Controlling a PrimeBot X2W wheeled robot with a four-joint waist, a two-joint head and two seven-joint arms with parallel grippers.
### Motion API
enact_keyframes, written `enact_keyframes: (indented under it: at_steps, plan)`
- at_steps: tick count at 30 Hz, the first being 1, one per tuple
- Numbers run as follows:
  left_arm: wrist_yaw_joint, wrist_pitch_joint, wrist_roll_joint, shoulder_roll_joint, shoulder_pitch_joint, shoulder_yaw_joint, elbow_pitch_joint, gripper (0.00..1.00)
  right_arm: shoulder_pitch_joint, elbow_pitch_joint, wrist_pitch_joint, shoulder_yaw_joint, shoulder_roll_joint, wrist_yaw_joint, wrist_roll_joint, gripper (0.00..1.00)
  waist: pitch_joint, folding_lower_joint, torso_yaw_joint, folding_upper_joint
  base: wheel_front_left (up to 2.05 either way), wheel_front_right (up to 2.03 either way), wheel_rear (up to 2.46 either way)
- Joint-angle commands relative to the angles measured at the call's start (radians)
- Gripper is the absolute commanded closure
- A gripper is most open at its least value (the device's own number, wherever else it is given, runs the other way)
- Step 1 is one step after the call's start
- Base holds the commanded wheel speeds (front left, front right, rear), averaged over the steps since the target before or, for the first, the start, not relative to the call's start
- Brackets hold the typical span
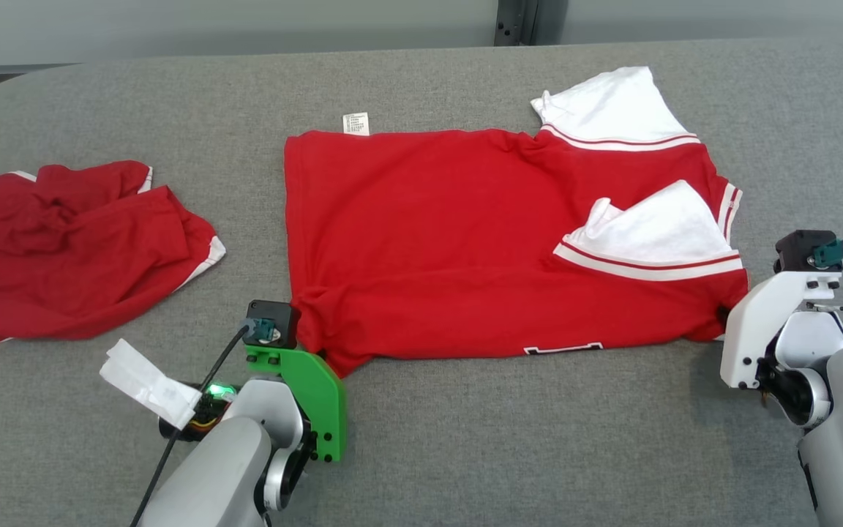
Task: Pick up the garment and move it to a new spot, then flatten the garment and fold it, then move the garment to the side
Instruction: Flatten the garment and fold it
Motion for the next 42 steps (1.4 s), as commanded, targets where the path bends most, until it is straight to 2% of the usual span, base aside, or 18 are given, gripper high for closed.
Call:
enact_keyframes:
  at_steps: [1,3,10,17,26,27,28,29,30,31,32,39,42]
  plan:
    - [-0.006,0.021,-0.014,0.013,0.043,-0.011,0.011,1.00,0.033,-0.006,-0.008,-0.008,-0.009,-0.002,0.011,1.00,-0.018,0.0000,0.000,0.0000,0.00,0.00,0.00]
    - [-0.010,0.033,-0.021,0.027,0.057,-0.013,-0.003,1.00,0.050,-0.029,-0.015,-0.016,-0.007,-0.002,0.027,1.00,-0.034,0.0000,0.000,0.0000,0.00,0.00,0.00]
    - [0.025,0.068,-0.028,0.074,0.109,-0.003,-0.088,1.00,0.139,-0.143,-0.004,-0.049,0.000,-0.001,0.088,1.00,-0.085,0.0000,-0.002,0.0000,0.00,0.00,0.00]
    - [0.051,0.096,-0.029,0.114,0.172,-0.013,-0.181,1.00,0.248,-0.253,0.028,-0.081,0.008,-0.002,0.094,1.00,-0.118,0.0000,-0.002,0.0000,0.00,0.00,0.00]
    - [0.076,0.097,-0.024,0.144,0.230,-0.022,-0.194,1.00,0.383,-0.328,0.066,-0.099,0.061,-0.002,0.073,1.00,-0.159,0.0000,-0.012,0.0000,0.00,0.00,0.00]
    - [0.076,0.097,-0.022,0.147,0.234,-0.024,-0.191,0.94,0.396,-0.334,0.074,-0.097,0.069,-0.002,0.073,1.00,-0.161,0.0000,-0.014,0.0000,0.00,0.00,0.00]
    - [0.077,0.102,-0.022,0.149,0.237,-0.026,-0.188,0.31,0.407,-0.337,0.078,-0.099,0.071,-0.002,0.071,1.00,-0.162,0.0000,-0.016,0.0000,0.00,0.00,0.00]
    - [0.078,0.109,-0.026,0.151,0.242,-0.028,-0.185,0.00,0.412,-0.340,0.080,-0.102,0.074,-0.002,0.070,1.00,-0.163,0.0000,-0.018,0.0000,0.00,0.00,0.00]
    - [0.080,0.109,-0.029,0.151,0.242,-0.027,-0.186,0.00,0.416,-0.343,0.079,-0.103,0.077,-0.002,0.069,0.79,-0.164,0.0000,-0.020,0.0000,0.00,0.00,0.00]
    - [0.081,0.105,-0.030,0.152,0.243,-0.025,-0.188,0.00,0.422,-0.343,0.083,-0.101,0.080,-0.002,0.069,0.32,-0.164,0.0000,-0.021,0.0000,0.00,0.00,0.00]
    - [0.084,0.103,-0.030,0.152,0.245,-0.024,-0.188,0.00,0.426,-0.344,0.083,-0.101,0.082,-0.002,0.069,0.00,-0.164,0.0000,-0.023,0.0000,0.00,0.00,0.00]
    - [0.110,0.114,-0.046,0.165,0.252,-0.003,-0.208,0.00,0.387,-0.370,0.070,-0.137,0.083,-0.001,0.068,0.00,-0.162,0.0000,-0.028,0.0000,0.00,0.00,0.00]
    - [0.136,0.090,-0.044,0.172,0.238,0.023,-0.241,0.00,0.368,-0.402,0.077,-0.162,0.073,-0.001,0.082,0.00,-0.157,0.0000,-0.024,0.0000,0.00,0.00,0.00]
